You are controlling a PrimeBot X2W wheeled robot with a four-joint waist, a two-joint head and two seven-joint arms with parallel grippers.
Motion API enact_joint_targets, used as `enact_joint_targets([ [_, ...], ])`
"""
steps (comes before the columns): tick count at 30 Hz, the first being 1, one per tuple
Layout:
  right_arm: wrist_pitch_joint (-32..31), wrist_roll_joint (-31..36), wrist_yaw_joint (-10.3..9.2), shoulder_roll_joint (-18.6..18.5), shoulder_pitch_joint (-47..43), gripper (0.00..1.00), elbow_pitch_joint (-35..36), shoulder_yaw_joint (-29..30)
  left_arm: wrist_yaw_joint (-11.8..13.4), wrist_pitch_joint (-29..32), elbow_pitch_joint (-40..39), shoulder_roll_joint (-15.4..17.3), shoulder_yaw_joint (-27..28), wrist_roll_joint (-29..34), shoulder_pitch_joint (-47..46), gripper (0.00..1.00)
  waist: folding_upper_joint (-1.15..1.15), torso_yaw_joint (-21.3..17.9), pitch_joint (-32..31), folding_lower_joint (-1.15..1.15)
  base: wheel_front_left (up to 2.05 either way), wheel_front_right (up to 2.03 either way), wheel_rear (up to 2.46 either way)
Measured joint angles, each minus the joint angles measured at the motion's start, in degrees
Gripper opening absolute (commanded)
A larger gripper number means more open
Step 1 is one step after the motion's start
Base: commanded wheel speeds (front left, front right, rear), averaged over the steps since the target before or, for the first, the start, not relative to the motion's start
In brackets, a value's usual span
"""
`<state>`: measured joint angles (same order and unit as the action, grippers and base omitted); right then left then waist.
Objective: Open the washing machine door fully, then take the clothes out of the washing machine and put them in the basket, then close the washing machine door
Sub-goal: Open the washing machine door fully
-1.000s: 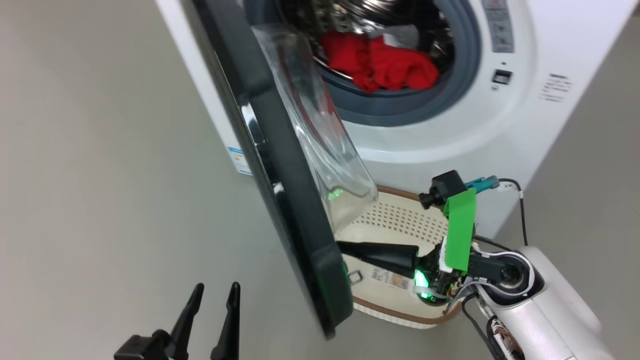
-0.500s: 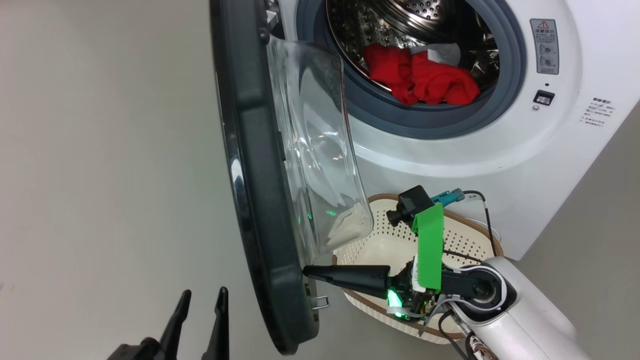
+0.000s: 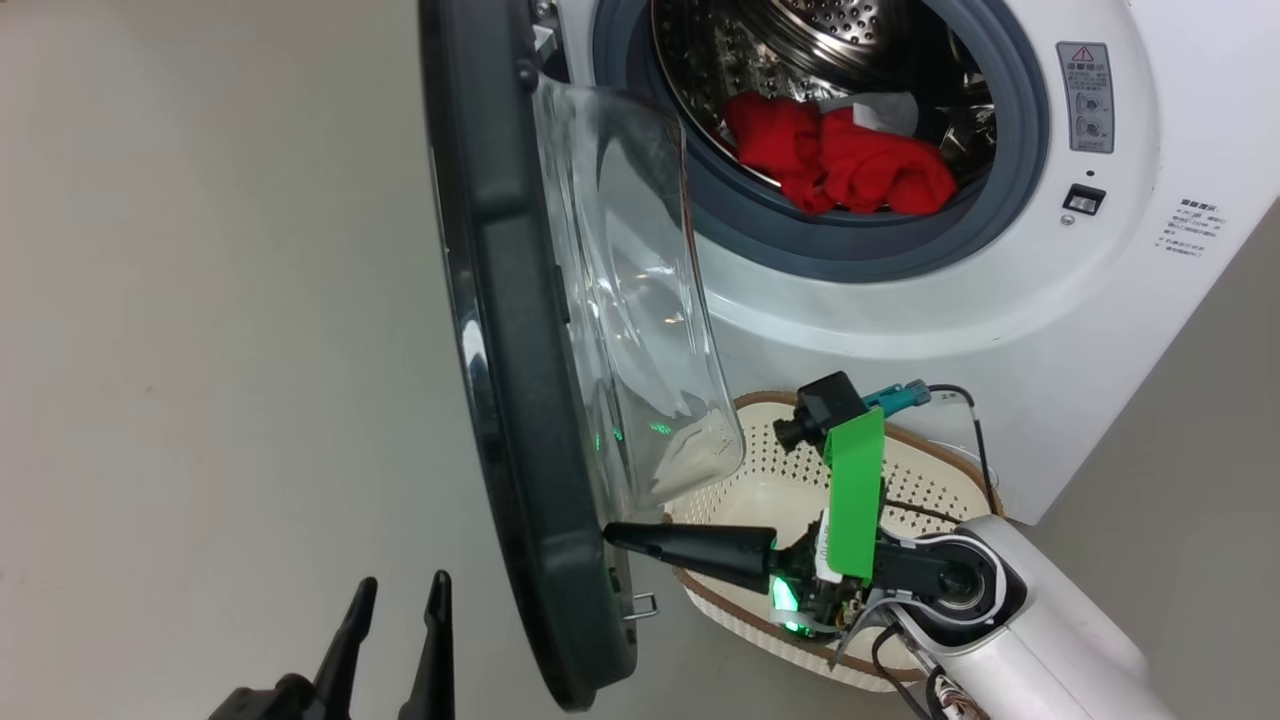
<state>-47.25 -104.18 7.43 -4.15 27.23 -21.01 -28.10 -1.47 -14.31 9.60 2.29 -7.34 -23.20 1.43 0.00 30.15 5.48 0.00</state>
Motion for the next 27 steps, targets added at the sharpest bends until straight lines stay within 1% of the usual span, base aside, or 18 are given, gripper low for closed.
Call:
enact_joint_targets([
  [1, 0.4, 0.2, 0.0, 0.1, 0.0, 0.8, -0.1, 0.3, 0.0, 0.0, 0.1, 0.0, 0.0, 0.0, 0.0, 1.0, 0.0, 0.0, -0.1, 0.0, 0.0, 0.0, 0.0],
  [2, 0.6, 0.5, 0.0, 0.2, -0.1, 1.0, -0.1, 0.8, -0.1, 0.0, 0.1, 0.0, 0.0, 0.0, 0.0, 1.0, 0.0, -0.1, -0.2, 0.0, 0.0, 0.0, 0.0],
  [6, 3.0, 2.6, 0.0, 0.5, -1.0, 1.0, -1.0, 3.0, -0.5, 0.0, 0.6, 0.0, 0.0, 0.1, 0.0, 1.0, 0.0, -0.3, -0.7, 0.0, 0.0, 0.0, 0.0],
  [10, 4.0, 4.3, 0.0, 0.5, -3.5, 1.0, -1.2, 4.3, -0.7, 0.0, 1.3, 0.0, 0.0, 0.5, 0.0, 1.0, 0.0, -0.5, -1.2, 0.0, 0.0, 0.0, 0.0],
  [11, 4.4, 4.8, 0.0, 0.5, -5.2, 1.0, -1.2, 5.4, -1.1, 0.0, 1.8, 0.0, 0.1, 0.7, 0.0, 1.0, 0.0, -0.7, -1.5, 0.0, 0.0, 0.0, 0.0],
  [16, 5.2, 6.7, 0.0, 0.4, -8.1, 1.0, -1.3, 7.4, -1.2, 0.0, 2.0, 0.0, 0.3, 1.0, 0.0, 1.0, 0.0, -1.3, -1.9, 0.0, 0.0, 0.0, 0.0],
  [17, 6.1, 7.8, 0.0, 0.2, -9.6, 1.0, -1.5, 8.5, -1.2, 0.0, 2.1, 0.0, 0.5, 1.1, 0.0, 1.0, 0.0, -1.6, -2.1, 0.0, 0.0, 0.0, 0.0],
  [20, 7.0, 8.3, 0.0, 0.2, -11.0, 1.0, -1.6, 9.5, -1.2, 0.0, 2.1, 0.0, 0.7, 1.1, 0.0, 1.0, 0.0, -1.9, -2.2, 0.0, 0.0, 0.0, 0.0],
  [22, 8.0, 9.2, 0.0, 0.1, -12.5, 1.0, -1.7, 10.4, -1.4, 0.0, 2.2, 0.0, 0.9, 1.3, 0.0, 1.0, 0.0, -2.2, -2.4, 0.0, 0.0, 0.0, 0.0],
  [23, 9.5, 10.8, 0.0, -0.1, -13.8, 1.0, -1.7, 10.9, -1.6, 0.0, 2.3, 0.0, 1.2, 1.5, 0.0, 1.0, 0.0, -2.4, -2.5, 0.0, 0.0, 0.0, 0.0],
  [24, 9.5, 10.8, 0.0, -0.1, -13.8, 1.0, -1.7, 10.9, -1.6, 0.0, 2.3, 0.0, 1.2, 1.5, 0.0, 1.0, 0.0, -2.4, -2.5, 0.0, 0.0, 0.0, 0.0],
  [27, 12.4, 13.0, 0.0, -0.3, -15.8, 1.0, -1.6, 11.4, -1.7, 0.0, 2.4, 0.0, 1.4, 1.5, 0.0, 1.0, 0.0, -2.8, -2.7, 0.0, 0.0, 0.0, 0.0],
])
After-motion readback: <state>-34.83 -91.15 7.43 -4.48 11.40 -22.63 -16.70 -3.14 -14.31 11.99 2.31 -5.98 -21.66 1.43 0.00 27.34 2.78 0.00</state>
